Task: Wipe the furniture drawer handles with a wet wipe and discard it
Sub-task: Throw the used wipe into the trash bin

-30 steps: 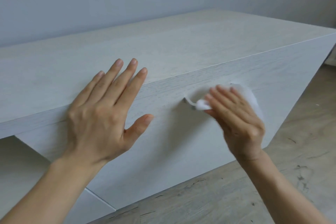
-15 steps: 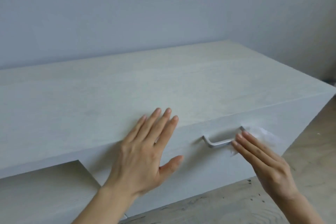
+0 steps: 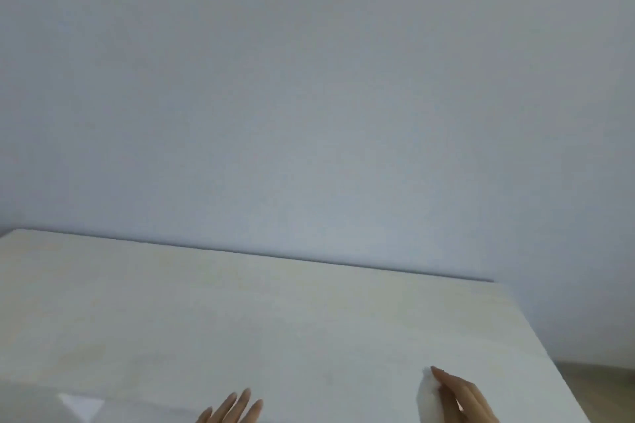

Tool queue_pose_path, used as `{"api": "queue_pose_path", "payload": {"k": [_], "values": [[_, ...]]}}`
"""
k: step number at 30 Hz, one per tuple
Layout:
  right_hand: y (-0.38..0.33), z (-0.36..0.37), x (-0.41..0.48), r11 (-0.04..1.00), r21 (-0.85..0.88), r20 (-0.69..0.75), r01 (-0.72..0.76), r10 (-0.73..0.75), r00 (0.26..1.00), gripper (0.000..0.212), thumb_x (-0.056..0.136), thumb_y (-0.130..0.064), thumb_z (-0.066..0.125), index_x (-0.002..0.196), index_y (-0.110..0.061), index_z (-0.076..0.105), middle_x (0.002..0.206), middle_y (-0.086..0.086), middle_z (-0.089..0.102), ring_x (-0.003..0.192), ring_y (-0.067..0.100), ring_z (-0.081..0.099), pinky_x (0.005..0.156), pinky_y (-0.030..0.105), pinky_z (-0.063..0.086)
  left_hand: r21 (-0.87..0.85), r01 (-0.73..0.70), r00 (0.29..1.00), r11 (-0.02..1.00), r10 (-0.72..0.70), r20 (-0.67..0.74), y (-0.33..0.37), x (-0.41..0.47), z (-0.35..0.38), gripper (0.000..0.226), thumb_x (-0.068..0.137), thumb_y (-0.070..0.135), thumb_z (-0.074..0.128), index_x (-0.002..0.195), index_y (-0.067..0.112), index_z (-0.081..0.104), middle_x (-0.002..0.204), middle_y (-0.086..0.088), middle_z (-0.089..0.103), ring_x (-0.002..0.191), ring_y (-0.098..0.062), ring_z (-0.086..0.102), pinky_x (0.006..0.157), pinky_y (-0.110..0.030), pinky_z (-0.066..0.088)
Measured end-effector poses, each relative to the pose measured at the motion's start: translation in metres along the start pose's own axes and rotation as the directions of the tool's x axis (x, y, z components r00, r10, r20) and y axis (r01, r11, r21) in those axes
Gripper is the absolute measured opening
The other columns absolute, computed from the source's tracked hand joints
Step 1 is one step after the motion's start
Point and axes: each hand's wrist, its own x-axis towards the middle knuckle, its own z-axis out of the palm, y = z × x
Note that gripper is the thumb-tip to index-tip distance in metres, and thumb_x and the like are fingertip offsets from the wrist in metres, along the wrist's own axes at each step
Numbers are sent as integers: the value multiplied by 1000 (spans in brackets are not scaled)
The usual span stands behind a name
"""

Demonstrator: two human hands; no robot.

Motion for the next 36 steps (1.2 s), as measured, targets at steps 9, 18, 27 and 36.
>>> {"api": "queue_pose_path", "payload": {"k": [9, 18, 27, 36], "values": [[-323, 155, 37, 844, 232, 598, -484, 268, 755, 37, 91, -2, 49, 80, -30, 70, 84, -8, 69, 83, 6, 60, 67, 18, 43, 30, 542, 838, 840, -542, 65, -202, -193, -238, 57, 96, 58, 11, 125, 23, 45, 115, 4, 67, 111, -9, 54, 88, -20, 39], [-587, 403, -138, 835, 178, 837, -521, 150, 526, 24, 83, -12, 71, 106, -16, 68, 89, -1, 68, 70, 8, 57, 55, 19, 38, 70, 827, 527, 558, -813, 247, -408, -448, -356, 135, 28, 79, -44, 147, 23, -15, 146, 12, -21, 143, -8, -10, 112, -24, -2], [-708, 625, -202, 690, 119, 886, -714, 251, 390, 12, 91, -7, 61, 80, -5, 67, 94, 16, 69, 87, 28, 66, 83, 39, 55, 92, 807, 554, 583, -802, 224, -641, -545, -386, 132, 30, 80, -44, 147, 28, -13, 156, 9, -11, 142, -5, -12, 113, -24, 0], [-805, 888, -220, 572, 131, 872, -810, 322, 368, 6, 90, -6, 61, 95, -4, 63, 90, 8, 66, 85, 22, 64, 78, 35, 51, 246, 695, 680, 676, -729, 83, -942, -584, -369, 73, 97, 57, 9, 113, 18, 68, 118, 5, 64, 102, -9, 64, 76, -23, 52]]}}
